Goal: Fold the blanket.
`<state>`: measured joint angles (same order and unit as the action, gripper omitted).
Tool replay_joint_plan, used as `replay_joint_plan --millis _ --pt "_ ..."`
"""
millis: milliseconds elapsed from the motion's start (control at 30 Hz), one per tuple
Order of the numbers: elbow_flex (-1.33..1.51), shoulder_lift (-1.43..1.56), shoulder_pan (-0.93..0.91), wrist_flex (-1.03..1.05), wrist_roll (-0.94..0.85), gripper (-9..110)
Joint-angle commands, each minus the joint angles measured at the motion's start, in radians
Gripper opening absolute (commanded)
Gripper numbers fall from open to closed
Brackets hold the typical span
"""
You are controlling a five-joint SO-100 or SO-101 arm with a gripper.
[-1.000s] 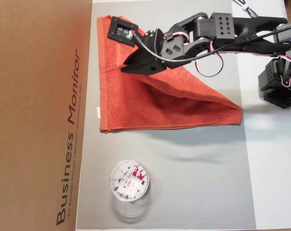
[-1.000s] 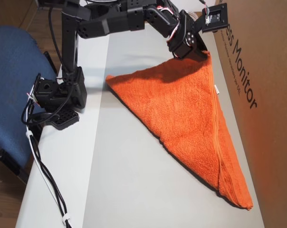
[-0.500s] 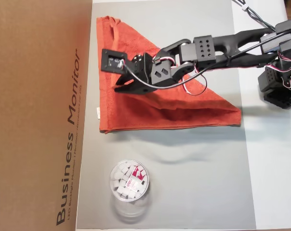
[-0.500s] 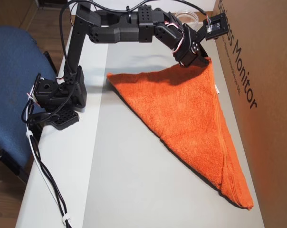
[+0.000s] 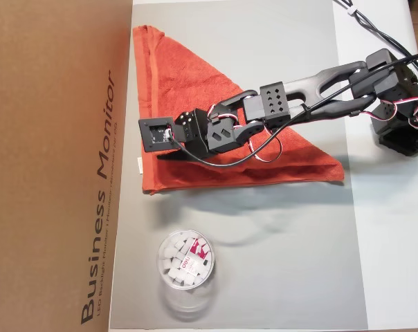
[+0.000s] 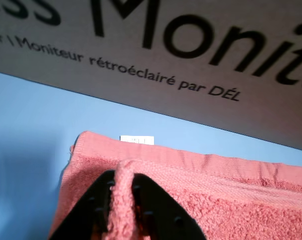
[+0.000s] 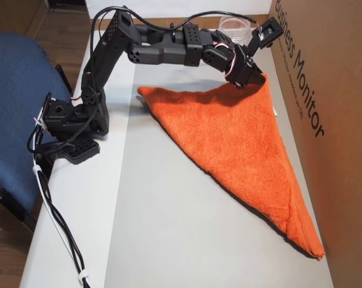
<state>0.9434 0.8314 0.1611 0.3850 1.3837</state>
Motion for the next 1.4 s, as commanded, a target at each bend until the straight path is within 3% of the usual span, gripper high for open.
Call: replay_joint_plan --millis 0,600,900,1367 --pt "-0.063 -0.002 0.012 -0.021 -0.037 0" --pt "-0.025 -0.061 0.069 -0.021 -0.087 0" --pt "0.011 -0.061 0.078 -0.021 -0.087 12" --pt "0.067 0.034 0.109 -0.003 -0.086 12"
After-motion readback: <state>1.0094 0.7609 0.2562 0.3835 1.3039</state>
